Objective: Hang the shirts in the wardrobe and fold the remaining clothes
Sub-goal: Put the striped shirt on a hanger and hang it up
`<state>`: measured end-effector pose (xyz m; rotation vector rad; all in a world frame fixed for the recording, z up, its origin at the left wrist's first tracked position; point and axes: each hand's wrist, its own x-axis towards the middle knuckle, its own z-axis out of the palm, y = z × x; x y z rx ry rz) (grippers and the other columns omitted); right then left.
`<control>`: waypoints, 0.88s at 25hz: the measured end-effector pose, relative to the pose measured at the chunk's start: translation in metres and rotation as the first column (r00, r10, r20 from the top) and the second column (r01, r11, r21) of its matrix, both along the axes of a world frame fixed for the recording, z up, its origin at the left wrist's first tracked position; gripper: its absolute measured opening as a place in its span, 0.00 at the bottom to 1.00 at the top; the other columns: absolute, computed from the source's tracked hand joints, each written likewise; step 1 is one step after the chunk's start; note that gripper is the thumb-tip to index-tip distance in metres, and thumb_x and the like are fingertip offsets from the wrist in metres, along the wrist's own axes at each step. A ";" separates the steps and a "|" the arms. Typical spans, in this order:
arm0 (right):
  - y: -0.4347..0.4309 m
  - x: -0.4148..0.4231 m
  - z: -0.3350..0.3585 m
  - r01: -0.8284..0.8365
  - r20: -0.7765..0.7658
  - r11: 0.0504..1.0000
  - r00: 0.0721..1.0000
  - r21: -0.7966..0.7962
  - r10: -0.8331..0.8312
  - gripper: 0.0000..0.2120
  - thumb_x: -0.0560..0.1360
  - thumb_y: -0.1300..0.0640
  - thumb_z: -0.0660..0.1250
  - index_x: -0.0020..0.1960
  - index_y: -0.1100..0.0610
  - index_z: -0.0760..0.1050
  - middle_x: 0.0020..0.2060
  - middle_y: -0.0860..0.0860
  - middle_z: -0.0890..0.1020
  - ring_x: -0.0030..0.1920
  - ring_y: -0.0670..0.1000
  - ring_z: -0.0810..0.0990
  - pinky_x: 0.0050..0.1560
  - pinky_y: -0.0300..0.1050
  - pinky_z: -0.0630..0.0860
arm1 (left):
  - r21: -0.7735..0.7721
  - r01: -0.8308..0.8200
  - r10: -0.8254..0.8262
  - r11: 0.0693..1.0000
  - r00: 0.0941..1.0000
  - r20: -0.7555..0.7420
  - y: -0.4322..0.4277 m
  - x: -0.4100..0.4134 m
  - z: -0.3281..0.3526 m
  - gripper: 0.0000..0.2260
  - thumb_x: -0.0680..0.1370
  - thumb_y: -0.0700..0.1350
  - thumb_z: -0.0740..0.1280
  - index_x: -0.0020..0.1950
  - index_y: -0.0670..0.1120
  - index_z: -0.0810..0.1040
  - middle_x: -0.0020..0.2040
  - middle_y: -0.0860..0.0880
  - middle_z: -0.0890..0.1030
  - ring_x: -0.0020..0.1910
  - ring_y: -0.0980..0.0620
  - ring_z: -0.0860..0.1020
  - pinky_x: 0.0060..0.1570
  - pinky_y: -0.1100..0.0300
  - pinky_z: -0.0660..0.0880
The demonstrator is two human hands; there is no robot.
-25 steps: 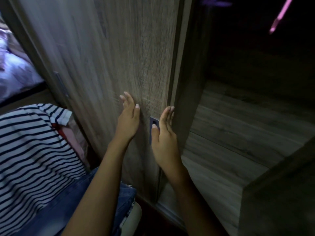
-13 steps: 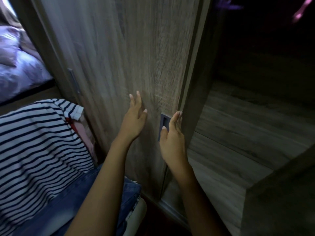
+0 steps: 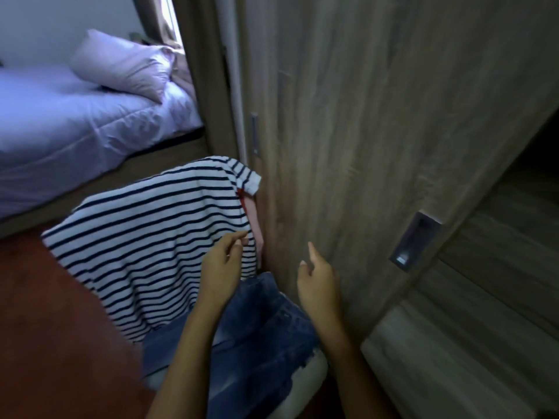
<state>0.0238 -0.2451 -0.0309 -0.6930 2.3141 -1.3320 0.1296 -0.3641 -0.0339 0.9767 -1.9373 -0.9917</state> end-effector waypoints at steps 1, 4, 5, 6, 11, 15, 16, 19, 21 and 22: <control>-0.010 0.011 -0.002 -0.035 0.014 0.999 0.999 -0.030 0.035 0.22 0.80 0.60 0.56 0.73 0.54 0.63 0.69 0.54 0.71 0.67 0.51 0.71 0.67 0.43 0.67 | 0.013 -0.031 0.031 0.999 1.000 -0.004 -0.007 0.017 -0.002 0.11 0.80 0.40 0.58 0.57 0.46 0.79 0.50 0.50 0.82 0.49 0.60 0.77 0.50 0.72 0.72; -0.038 0.039 0.001 -0.136 -0.002 0.988 0.991 -0.071 0.136 0.18 0.80 0.61 0.56 0.68 0.55 0.71 0.63 0.51 0.78 0.61 0.48 0.76 0.60 0.36 0.69 | 0.031 -0.138 0.138 0.990 0.990 -0.018 -0.027 0.059 -0.002 0.11 0.80 0.42 0.59 0.56 0.48 0.79 0.49 0.52 0.82 0.50 0.58 0.78 0.48 0.70 0.72; -0.048 0.045 0.004 -0.166 -0.016 0.983 0.986 -0.083 0.165 0.17 0.80 0.61 0.56 0.66 0.55 0.73 0.61 0.51 0.79 0.59 0.48 0.77 0.58 0.35 0.70 | 0.030 -0.169 0.170 0.985 0.985 -0.028 -0.034 0.069 0.000 0.10 0.80 0.42 0.59 0.55 0.49 0.79 0.49 0.52 0.82 0.50 0.57 0.78 0.48 0.67 0.73; -0.060 0.050 0.008 -0.196 -0.024 0.975 0.981 -0.103 0.194 0.16 0.80 0.61 0.56 0.65 0.56 0.75 0.59 0.51 0.80 0.57 0.47 0.77 0.56 0.34 0.71 | 0.035 -0.194 0.196 0.980 0.980 -0.042 -0.042 0.079 0.004 0.10 0.80 0.43 0.59 0.56 0.49 0.79 0.49 0.53 0.82 0.50 0.56 0.78 0.49 0.63 0.74; -0.126 0.059 0.019 -0.304 -0.044 0.939 0.953 -0.162 0.301 0.13 0.80 0.60 0.57 0.60 0.55 0.77 0.54 0.48 0.81 0.51 0.42 0.76 0.43 0.23 0.68 | 0.007 -0.307 0.307 0.952 0.951 -0.045 -0.088 0.114 0.018 0.12 0.80 0.42 0.58 0.59 0.47 0.78 0.50 0.53 0.82 0.51 0.61 0.78 0.48 0.71 0.72; -0.190 0.058 0.019 -0.350 -0.083 0.923 0.936 -0.157 0.341 0.13 0.79 0.59 0.57 0.59 0.54 0.77 0.54 0.49 0.81 0.54 0.47 0.77 0.54 0.38 0.71 | -0.016 -0.417 0.416 0.909 0.909 -0.026 -0.132 0.130 0.031 0.12 0.80 0.43 0.58 0.59 0.47 0.77 0.51 0.54 0.81 0.48 0.64 0.76 0.43 0.77 0.69; -0.210 0.057 0.020 -0.364 -0.108 0.919 0.930 -0.151 0.351 0.13 0.79 0.59 0.58 0.59 0.54 0.77 0.55 0.50 0.81 0.55 0.47 0.77 0.55 0.40 0.72 | -0.036 -0.449 0.449 0.893 0.893 -0.019 -0.147 0.132 0.036 0.12 0.80 0.43 0.58 0.60 0.47 0.77 0.52 0.53 0.80 0.48 0.62 0.76 0.44 0.74 0.70; -0.260 0.051 0.022 -0.365 -0.162 0.927 0.923 -0.090 0.348 0.13 0.78 0.59 0.58 0.60 0.55 0.76 0.57 0.51 0.80 0.58 0.50 0.77 0.60 0.44 0.72 | -0.124 -0.507 0.514 0.853 0.857 0.028 -0.191 0.137 0.043 0.12 0.80 0.42 0.58 0.59 0.46 0.77 0.55 0.50 0.80 0.53 0.53 0.77 0.52 0.59 0.74; -0.290 0.043 0.013 -0.334 -0.112 0.943 0.937 -0.011 0.331 0.14 0.78 0.60 0.59 0.62 0.56 0.75 0.58 0.53 0.79 0.57 0.53 0.77 0.58 0.43 0.72 | -0.190 -0.526 0.551 0.829 0.827 0.112 -0.223 0.140 0.040 0.13 0.80 0.44 0.58 0.61 0.46 0.76 0.59 0.47 0.78 0.58 0.49 0.75 0.59 0.51 0.72; -0.301 0.040 0.008 -0.308 -0.059 0.951 0.949 0.031 0.310 0.15 0.77 0.59 0.59 0.62 0.58 0.74 0.57 0.54 0.79 0.56 0.54 0.77 0.56 0.44 0.73 | -0.223 -0.517 0.557 0.826 0.810 0.184 -0.237 0.142 0.036 0.15 0.79 0.46 0.58 0.64 0.46 0.74 0.63 0.46 0.76 0.62 0.46 0.73 0.63 0.48 0.70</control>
